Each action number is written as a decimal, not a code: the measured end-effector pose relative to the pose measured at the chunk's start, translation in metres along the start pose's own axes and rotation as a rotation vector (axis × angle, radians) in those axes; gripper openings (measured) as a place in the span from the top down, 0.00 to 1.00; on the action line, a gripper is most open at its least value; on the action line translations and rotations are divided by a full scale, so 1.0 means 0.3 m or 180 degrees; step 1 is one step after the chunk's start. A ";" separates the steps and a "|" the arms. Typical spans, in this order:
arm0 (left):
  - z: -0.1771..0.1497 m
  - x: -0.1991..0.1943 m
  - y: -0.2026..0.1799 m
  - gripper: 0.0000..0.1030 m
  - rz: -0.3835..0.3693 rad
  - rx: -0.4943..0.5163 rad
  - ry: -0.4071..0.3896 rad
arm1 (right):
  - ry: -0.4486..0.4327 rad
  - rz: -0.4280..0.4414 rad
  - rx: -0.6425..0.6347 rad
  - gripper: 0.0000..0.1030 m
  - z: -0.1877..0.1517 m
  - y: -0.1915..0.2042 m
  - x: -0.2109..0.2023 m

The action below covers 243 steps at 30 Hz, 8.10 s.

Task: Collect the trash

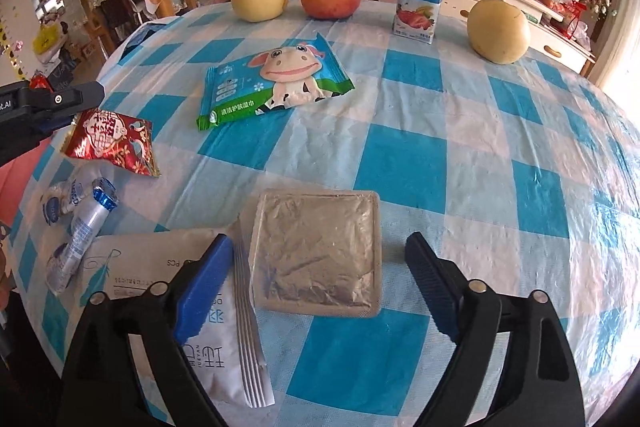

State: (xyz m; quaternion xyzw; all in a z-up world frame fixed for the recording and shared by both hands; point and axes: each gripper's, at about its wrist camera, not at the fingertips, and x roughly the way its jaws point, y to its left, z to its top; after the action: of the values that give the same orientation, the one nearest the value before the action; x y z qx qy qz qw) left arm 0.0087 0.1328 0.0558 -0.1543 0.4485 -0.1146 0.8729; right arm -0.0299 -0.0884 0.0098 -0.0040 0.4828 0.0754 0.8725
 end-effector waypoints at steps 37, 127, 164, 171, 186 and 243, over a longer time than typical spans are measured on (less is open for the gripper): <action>-0.114 0.168 -0.150 0.48 0.0054 0.2237 0.0596 | 0.0130 -0.0204 0.0159 0.09 0.040 -0.068 0.015; 0.043 0.077 0.042 0.57 0.0262 0.0761 0.0163 | 0.0011 -0.0160 -0.0049 0.13 0.066 0.032 0.052; 0.067 -0.462 0.537 0.72 0.0961 -0.0576 -0.1144 | -0.0784 0.1387 -0.0503 0.38 0.254 0.796 -0.311; 0.069 -0.493 0.717 0.72 0.0688 -0.1034 -0.1142 | -0.0740 0.1462 -0.0624 0.38 0.290 0.981 -0.298; -0.064 -0.257 0.470 0.69 0.0637 0.0226 0.0047 | -0.0581 0.0989 -0.0282 0.37 0.134 0.627 -0.277; -0.064 -0.627 1.044 0.22 0.1579 -0.2299 -0.1496 | -0.0711 0.1963 -0.0920 0.13 0.364 1.389 -0.211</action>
State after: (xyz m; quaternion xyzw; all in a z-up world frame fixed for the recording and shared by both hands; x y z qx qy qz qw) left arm -0.0953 0.4834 0.0692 -0.3571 0.2738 0.2971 0.8422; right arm -0.0275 0.3243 0.1489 0.0267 0.3473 0.4026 0.8465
